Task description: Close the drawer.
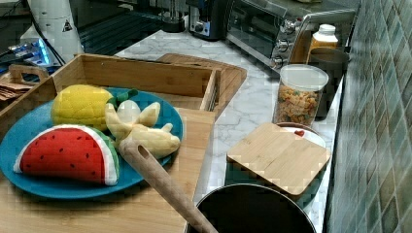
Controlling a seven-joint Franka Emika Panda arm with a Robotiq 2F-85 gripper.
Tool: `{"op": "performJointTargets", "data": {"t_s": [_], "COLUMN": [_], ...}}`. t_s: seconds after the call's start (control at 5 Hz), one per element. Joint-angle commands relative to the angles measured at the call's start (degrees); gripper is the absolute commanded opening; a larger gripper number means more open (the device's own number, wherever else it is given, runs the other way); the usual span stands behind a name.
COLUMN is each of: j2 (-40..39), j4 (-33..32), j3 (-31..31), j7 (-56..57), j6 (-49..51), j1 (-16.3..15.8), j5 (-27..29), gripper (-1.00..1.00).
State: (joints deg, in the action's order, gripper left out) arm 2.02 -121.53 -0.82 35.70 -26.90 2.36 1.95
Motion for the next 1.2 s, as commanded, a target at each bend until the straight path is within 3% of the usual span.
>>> {"op": "performJointTargets", "data": {"t_s": [0.2,0.4,0.6,1.2], "j2": [6.10,7.58,11.03,10.43], "j4": [-9.01,-12.01,-21.21,-30.98], "j3": [4.26,2.55,2.75,4.71], "j7": [4.88,13.09,17.86,19.32], "j6": [0.29,-2.47,-12.96,-19.86], "j1": [-3.70,-5.40,-6.66,-8.21], "j5": [1.21,2.08,0.40,-4.46], "gripper": [-1.00,-1.00,-1.00,-1.00]}}
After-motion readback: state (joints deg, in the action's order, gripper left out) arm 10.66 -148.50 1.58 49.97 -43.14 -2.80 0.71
